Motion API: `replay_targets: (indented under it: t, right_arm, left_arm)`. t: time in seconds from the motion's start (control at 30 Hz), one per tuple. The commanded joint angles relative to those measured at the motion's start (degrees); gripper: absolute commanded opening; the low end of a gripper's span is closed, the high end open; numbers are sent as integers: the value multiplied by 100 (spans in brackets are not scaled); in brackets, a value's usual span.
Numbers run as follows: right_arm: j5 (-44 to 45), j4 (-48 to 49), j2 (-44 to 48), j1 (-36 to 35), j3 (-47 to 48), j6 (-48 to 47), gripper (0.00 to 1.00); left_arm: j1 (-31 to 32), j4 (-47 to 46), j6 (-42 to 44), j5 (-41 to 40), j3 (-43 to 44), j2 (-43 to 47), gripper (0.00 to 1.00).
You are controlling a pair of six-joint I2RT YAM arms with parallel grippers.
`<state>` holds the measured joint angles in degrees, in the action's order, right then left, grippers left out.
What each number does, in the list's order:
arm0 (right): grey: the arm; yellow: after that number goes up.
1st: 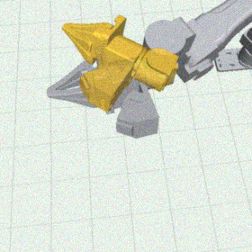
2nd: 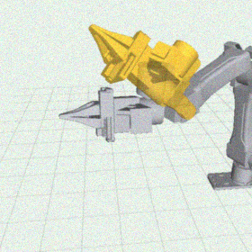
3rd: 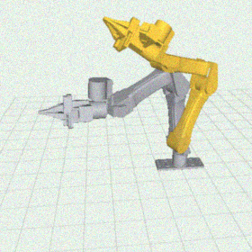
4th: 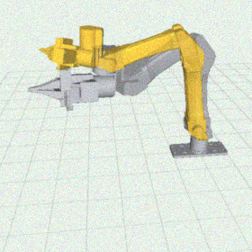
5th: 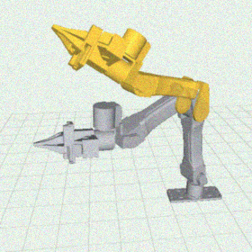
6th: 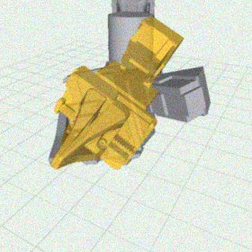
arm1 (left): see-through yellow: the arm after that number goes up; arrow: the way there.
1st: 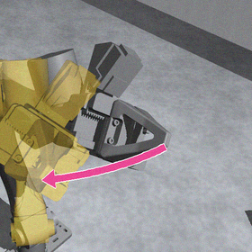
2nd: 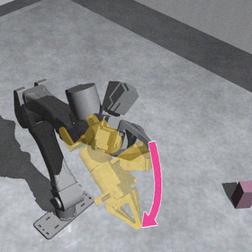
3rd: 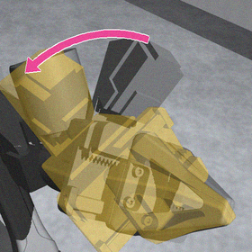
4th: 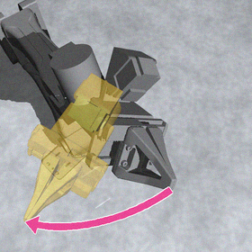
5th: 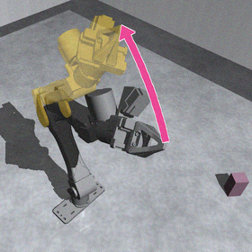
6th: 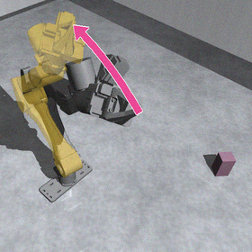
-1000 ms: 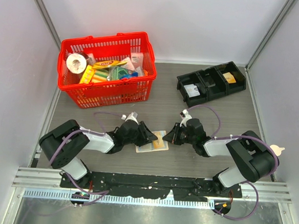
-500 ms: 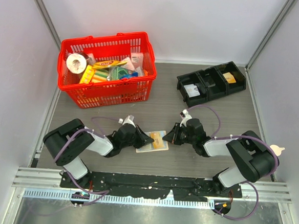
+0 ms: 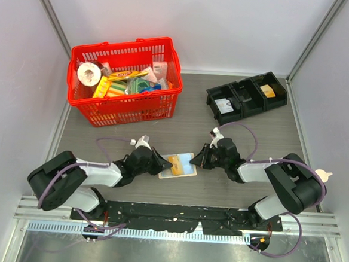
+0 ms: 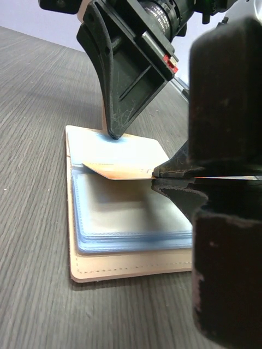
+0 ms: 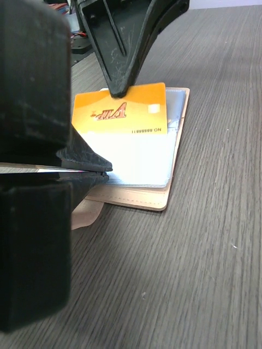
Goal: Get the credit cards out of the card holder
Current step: Remove the credit card from the card holder.
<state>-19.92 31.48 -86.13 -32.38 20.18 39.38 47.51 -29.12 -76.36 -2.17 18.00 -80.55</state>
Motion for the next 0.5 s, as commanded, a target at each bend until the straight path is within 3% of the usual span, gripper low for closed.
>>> replay_targets:
  t: [0.0, 0.13, 0.27, 0.47]
  right_arm:
    - [392, -1257, 245, -5, 55, -229, 7]
    - [428, -1758, 990, -5, 310, -229, 22]
    - [437, -2067, 1650, -14, 548, -141, 44]
    - [261, -1419, 2450, -128, 522, 456, 58]
  left_arm:
    - [4, 881, 305, -204, -60, 627, 0]
    - [-5, 1303, 507, -406, -51, 1374, 0]
    - [4, 1418, 727, -626, -16, 2068, 0]
    - [-5, 1086, 894, -758, 90, 2728, 0]
